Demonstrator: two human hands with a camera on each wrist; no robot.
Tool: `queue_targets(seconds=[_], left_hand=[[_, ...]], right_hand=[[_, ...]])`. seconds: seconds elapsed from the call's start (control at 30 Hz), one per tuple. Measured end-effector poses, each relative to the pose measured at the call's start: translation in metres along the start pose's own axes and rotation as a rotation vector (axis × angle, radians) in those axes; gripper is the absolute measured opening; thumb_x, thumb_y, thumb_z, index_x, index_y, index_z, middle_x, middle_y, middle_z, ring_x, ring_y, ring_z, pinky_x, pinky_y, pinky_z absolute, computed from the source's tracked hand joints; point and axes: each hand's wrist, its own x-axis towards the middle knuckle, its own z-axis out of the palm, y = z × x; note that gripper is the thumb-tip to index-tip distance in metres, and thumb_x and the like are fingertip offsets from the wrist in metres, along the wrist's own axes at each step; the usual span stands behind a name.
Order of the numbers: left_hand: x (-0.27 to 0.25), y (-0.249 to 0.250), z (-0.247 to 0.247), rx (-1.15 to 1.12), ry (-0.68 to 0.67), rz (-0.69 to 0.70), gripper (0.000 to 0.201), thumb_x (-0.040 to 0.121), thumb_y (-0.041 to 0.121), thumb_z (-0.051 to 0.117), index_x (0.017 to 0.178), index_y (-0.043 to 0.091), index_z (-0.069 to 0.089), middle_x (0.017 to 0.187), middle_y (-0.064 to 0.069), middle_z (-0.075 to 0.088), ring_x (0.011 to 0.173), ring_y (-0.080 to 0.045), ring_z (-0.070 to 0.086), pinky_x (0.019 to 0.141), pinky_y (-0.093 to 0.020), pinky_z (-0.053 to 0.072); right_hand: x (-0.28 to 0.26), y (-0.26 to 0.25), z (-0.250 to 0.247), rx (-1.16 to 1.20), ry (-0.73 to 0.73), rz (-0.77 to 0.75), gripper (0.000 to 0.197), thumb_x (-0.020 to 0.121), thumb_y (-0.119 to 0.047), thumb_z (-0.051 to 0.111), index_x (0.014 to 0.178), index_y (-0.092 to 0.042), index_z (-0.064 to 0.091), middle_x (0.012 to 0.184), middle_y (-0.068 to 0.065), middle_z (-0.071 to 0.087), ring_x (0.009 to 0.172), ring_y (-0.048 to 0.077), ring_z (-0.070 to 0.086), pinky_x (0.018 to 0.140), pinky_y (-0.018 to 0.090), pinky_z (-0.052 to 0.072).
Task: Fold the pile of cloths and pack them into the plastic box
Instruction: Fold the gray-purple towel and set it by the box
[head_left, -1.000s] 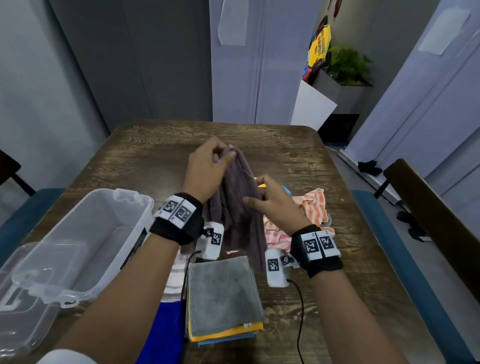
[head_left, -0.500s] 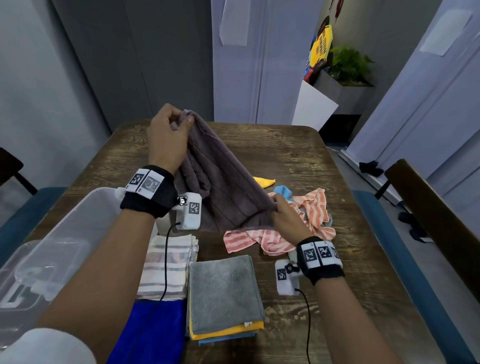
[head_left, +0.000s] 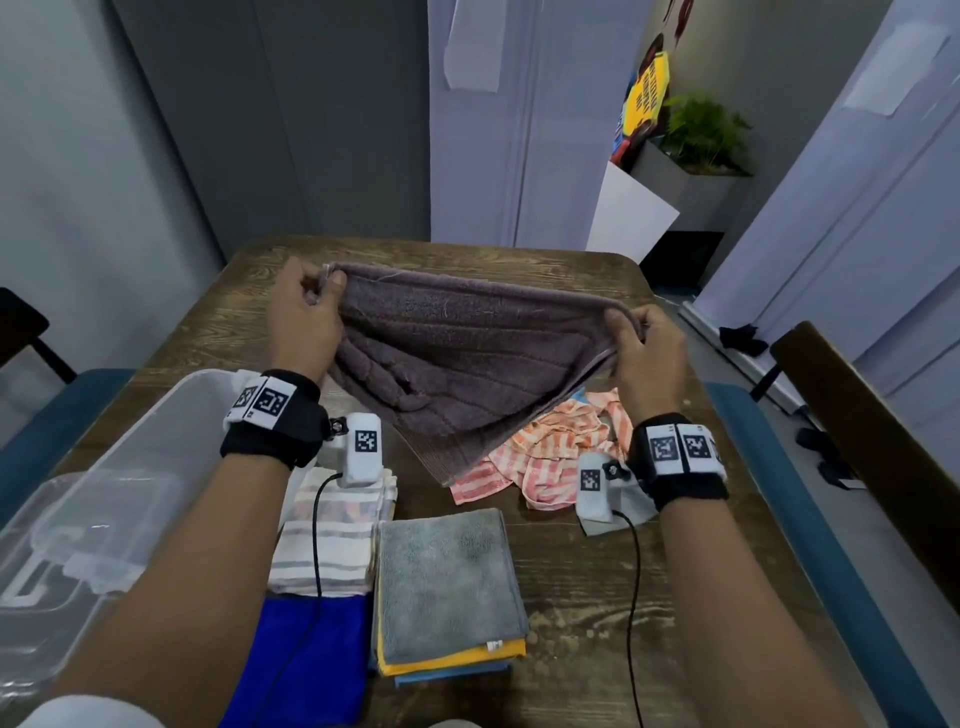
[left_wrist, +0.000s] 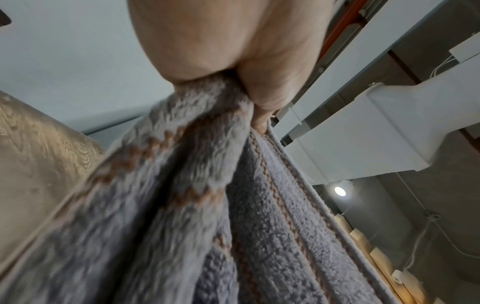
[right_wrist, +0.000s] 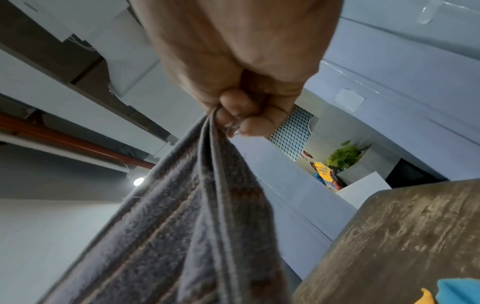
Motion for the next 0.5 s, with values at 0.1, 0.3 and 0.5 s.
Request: queue_targets(seconds=[0.1, 0.3, 0.5], left_hand=[[-0.004, 0.006, -0.001, -0.071, -0.030, 0.009, 0.014, 0.100, 0.023, 0.058, 0.090, 0.014, 0.054, 0.079, 0.006, 0.050, 0.068, -0.003, 0.043, 0.064, -0.013, 0.036], [-0.013, 0.027, -0.011, -0.211, 0.038, 0.006, 0.021, 0.102, 0.024, 0.050, 0.086, 0.034, 0.042, 0.080, 0.010, 0.047, 0.072, -0.003, 0.044, 0.069, -0.017, 0.039], [-0.020, 0.042, -0.023, -0.194, 0.115, 0.070, 0.012, 0.104, 0.023, 0.048, 0.092, 0.021, 0.045, 0.083, 0.014, 0.046, 0.073, 0.007, 0.045, 0.072, -0.013, 0.038]], right_hand=[[-0.003, -0.007, 0.004, 0.074, -0.001, -0.035, 0.018, 0.103, -0.026, 0.055, 0.090, -0.017, 0.062, 0.080, -0.006, 0.063, 0.071, 0.007, 0.054, 0.062, 0.018, 0.041], [-0.012, -0.024, 0.006, 0.187, -0.016, -0.092, 0.021, 0.107, -0.027, 0.043, 0.099, -0.016, 0.058, 0.093, -0.002, 0.062, 0.086, 0.010, 0.057, 0.078, 0.032, 0.046], [-0.019, -0.041, -0.007, 0.169, 0.028, -0.186, 0.020, 0.110, -0.025, 0.037, 0.102, -0.017, 0.052, 0.089, -0.016, 0.053, 0.080, -0.012, 0.050, 0.071, 0.010, 0.038]])
